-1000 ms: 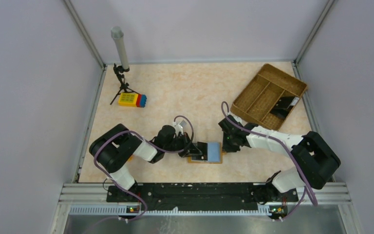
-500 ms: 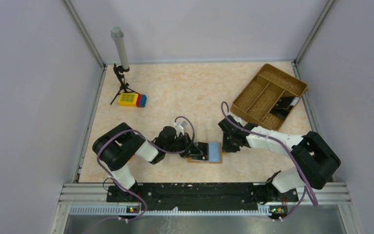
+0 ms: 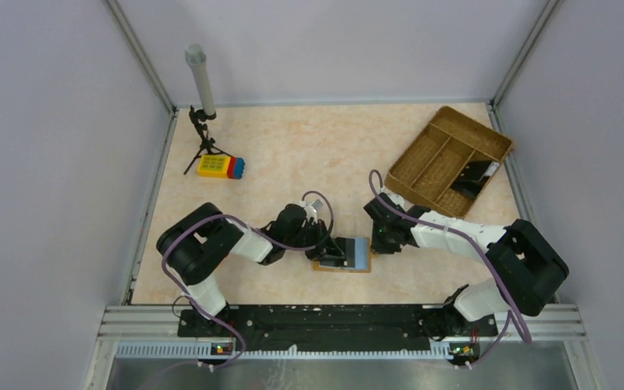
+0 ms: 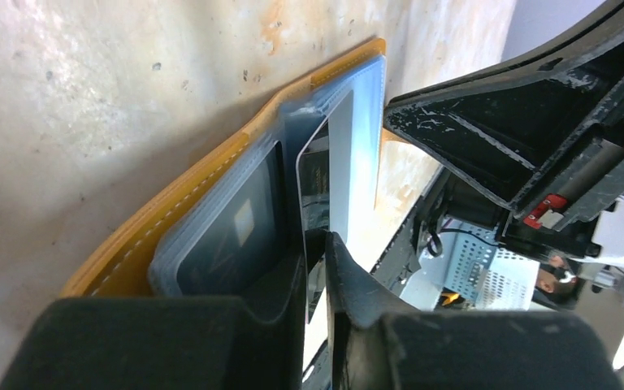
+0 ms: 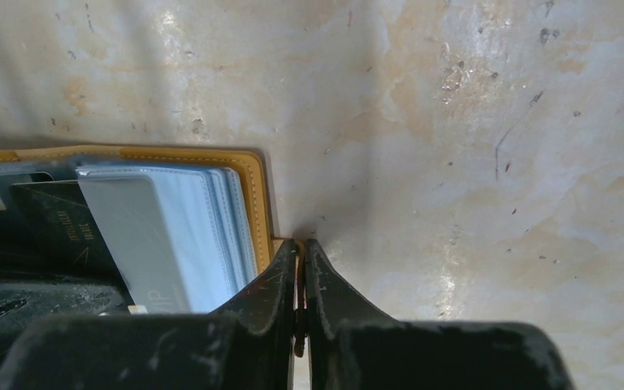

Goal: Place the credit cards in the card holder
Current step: Insert the credit card into the card holder.

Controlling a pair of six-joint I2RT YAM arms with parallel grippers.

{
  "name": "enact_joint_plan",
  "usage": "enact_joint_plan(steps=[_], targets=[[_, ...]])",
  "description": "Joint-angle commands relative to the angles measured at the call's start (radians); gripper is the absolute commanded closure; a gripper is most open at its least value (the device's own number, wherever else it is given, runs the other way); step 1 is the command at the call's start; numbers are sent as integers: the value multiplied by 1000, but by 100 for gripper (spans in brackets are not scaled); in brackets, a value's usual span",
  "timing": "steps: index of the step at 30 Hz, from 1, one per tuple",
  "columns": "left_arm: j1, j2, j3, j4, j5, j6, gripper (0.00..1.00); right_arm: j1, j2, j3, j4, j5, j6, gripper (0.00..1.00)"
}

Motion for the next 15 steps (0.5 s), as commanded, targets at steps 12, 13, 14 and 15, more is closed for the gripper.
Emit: enact_joint_plan(steps=[12,13,14,15], targets=[[-33,-187,140,-501,-211,223,54,18,13,-39,-44,62,4,100],[-33,-201,146,-526,-225,234,52,18,11,-40,-45,63,5,100],[-34,-215,151,-553,-240,244,50,19,10,-41,-46,64,7,100],[-35,-226,158,-574,-253,254,48,18,10,-40,-48,64,7,100]])
